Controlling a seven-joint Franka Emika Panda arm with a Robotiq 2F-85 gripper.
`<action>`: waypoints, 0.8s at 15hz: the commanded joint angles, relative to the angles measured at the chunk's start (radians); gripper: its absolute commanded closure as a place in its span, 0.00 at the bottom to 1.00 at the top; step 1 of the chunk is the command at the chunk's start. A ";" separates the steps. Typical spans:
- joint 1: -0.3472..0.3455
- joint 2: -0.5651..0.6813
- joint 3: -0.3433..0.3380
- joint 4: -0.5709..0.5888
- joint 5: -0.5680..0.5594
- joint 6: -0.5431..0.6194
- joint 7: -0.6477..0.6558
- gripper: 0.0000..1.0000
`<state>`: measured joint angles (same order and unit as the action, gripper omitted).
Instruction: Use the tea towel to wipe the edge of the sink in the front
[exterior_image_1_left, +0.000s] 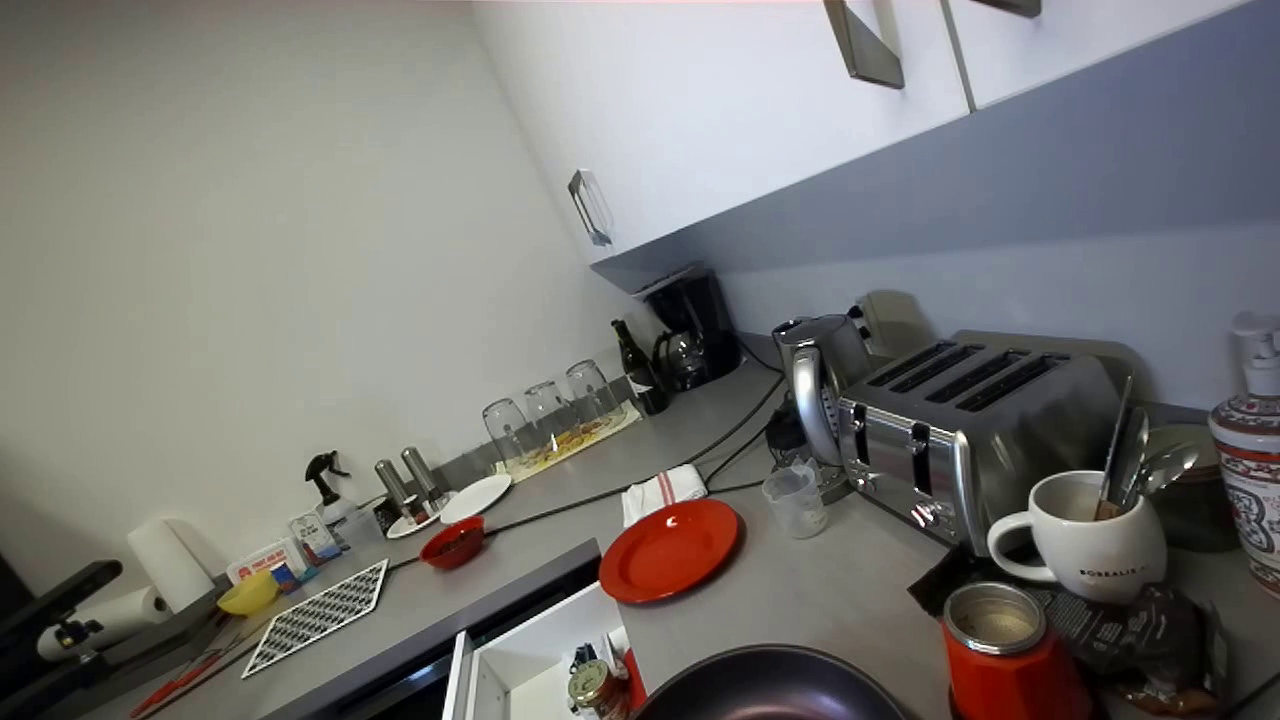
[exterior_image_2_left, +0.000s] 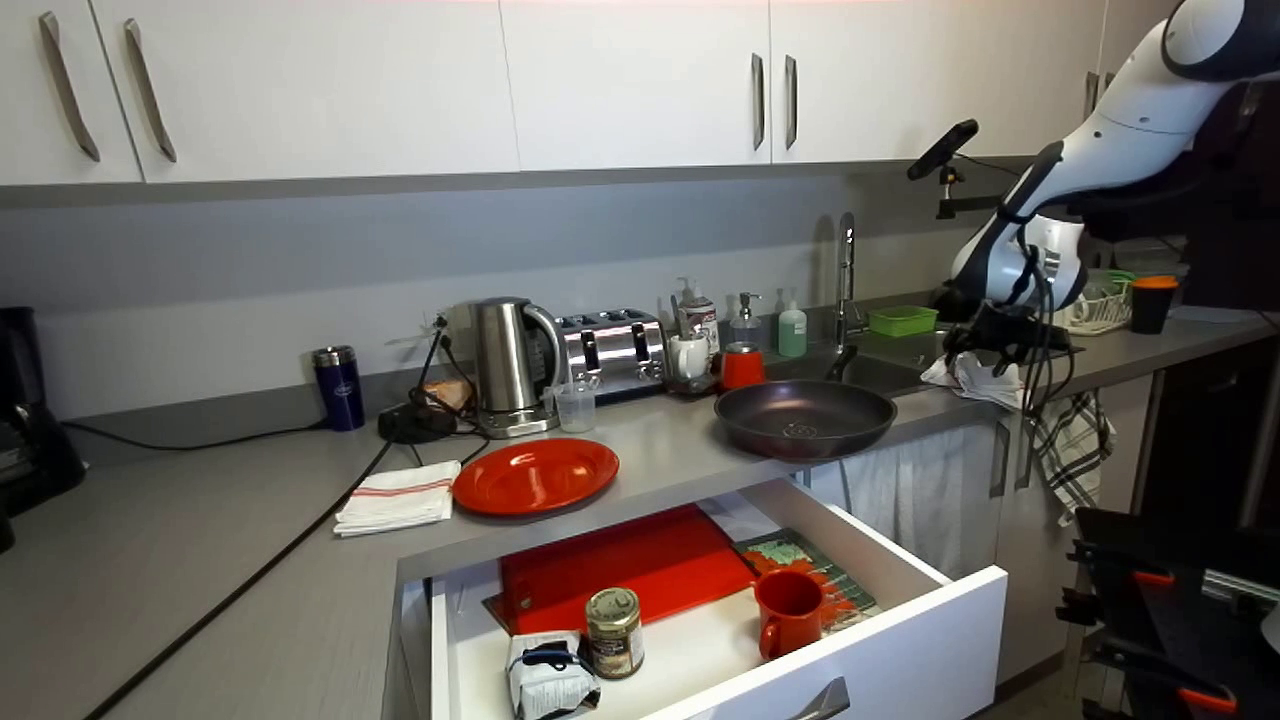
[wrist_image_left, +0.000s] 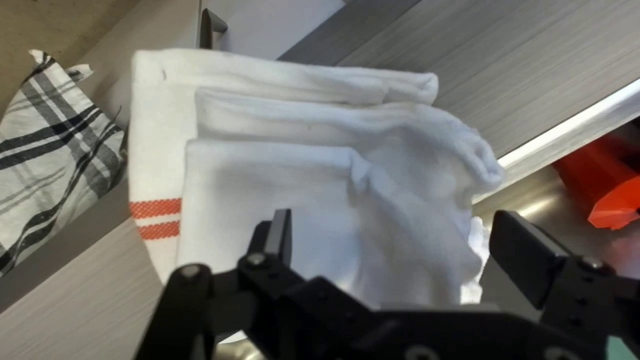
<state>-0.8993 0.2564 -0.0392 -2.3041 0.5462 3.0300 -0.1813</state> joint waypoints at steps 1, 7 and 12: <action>-0.026 -0.052 0.037 -0.029 0.045 0.012 -0.037 0.00; -0.038 -0.114 0.104 -0.073 0.083 0.044 -0.116 0.00; -0.042 -0.172 0.180 -0.124 0.137 0.044 -0.242 0.00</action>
<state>-0.9219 0.1481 0.0863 -2.3708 0.6233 3.0641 -0.3231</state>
